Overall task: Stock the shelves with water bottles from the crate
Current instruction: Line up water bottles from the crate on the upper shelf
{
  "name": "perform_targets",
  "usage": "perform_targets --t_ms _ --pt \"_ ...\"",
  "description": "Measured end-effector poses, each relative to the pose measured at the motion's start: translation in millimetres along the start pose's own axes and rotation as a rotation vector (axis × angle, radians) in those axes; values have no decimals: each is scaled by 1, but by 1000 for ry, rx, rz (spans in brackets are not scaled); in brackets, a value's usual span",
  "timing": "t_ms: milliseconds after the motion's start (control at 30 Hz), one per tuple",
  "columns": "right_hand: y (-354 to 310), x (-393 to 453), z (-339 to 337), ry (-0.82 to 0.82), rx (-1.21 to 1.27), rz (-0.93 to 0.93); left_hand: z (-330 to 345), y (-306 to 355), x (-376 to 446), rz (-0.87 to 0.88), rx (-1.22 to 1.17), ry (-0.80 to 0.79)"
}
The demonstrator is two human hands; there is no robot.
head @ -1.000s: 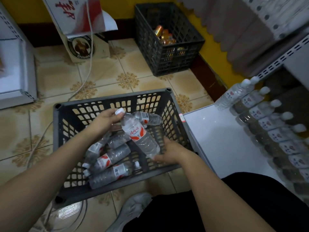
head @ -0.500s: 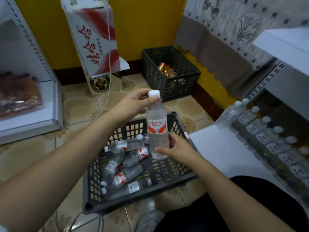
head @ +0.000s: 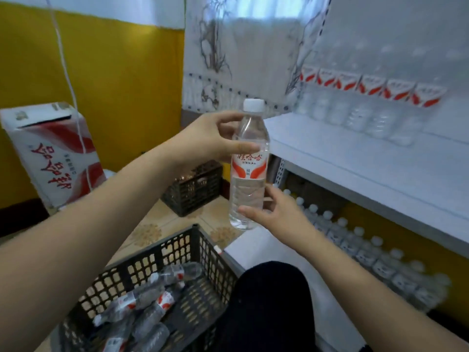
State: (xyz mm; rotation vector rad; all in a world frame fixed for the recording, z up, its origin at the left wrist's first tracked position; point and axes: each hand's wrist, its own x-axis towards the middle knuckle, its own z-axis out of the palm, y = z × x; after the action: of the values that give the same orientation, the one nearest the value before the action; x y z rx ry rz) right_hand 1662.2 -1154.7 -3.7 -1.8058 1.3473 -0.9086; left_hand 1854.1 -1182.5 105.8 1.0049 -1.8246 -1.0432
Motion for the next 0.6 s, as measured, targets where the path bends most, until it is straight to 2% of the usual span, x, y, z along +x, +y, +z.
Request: perform_targets --t_ms 100,400,600 --pt "-14 -13 -50 152 -125 -67 26 39 27 73 -23 -25" --pt "-24 -48 -160 518 -350 -89 127 112 104 298 -121 -135" --pt "11 -61 -207 658 -391 20 192 131 139 473 83 -229"
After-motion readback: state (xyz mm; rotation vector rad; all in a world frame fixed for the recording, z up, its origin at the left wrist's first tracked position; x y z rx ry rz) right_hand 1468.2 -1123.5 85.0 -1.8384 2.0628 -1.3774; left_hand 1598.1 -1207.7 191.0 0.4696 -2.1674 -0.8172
